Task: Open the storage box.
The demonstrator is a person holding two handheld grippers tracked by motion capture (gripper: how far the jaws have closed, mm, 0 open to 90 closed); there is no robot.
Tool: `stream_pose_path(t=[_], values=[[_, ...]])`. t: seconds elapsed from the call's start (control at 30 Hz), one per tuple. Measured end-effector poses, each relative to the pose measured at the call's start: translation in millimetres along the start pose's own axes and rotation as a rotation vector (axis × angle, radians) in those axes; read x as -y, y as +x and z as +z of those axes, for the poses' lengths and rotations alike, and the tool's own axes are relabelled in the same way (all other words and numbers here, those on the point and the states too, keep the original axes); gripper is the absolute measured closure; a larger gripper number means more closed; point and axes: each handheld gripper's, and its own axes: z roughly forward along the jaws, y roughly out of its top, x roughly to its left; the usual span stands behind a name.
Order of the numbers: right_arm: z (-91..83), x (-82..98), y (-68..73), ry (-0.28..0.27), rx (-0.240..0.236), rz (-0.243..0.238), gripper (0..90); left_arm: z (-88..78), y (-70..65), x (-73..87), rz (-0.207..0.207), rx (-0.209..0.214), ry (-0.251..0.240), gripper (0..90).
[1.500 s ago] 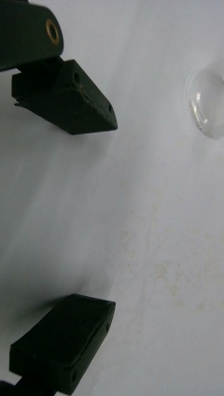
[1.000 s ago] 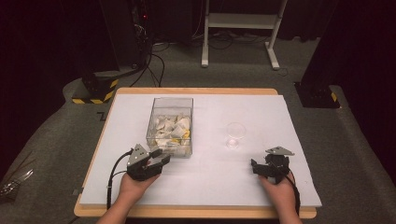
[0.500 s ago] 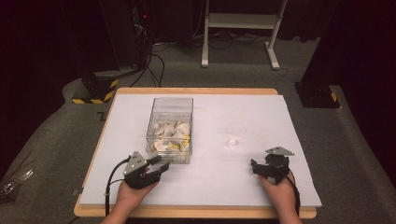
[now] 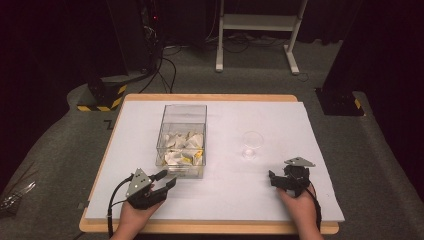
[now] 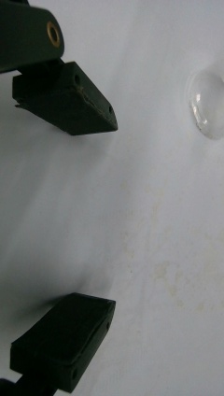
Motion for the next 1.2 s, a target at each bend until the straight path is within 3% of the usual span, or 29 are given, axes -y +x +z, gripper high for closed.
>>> stream_pose_path(t=[0.33,0.67,0.97,1.2], values=[[0.2,-0.1,0.0,0.001,-0.002,0.004,12.9,-13.6,6.1,-5.6,0.01,-0.058,-0.027,56.7],[0.2,-0.1,-0.1,0.0,-0.002,0.003,12.9,-21.0,20.6,-14.9,-0.021,-0.12,-0.068,59.3],[0.1,-0.1,0.1,0.001,-0.001,0.004,12.9,-11.7,36.1,-29.0,-0.068,-0.186,-0.085,57.7],[0.1,0.0,0.0,0.0,-0.001,0.003,12.9,4.9,43.1,-31.8,-0.098,-0.218,-0.061,60.4]])
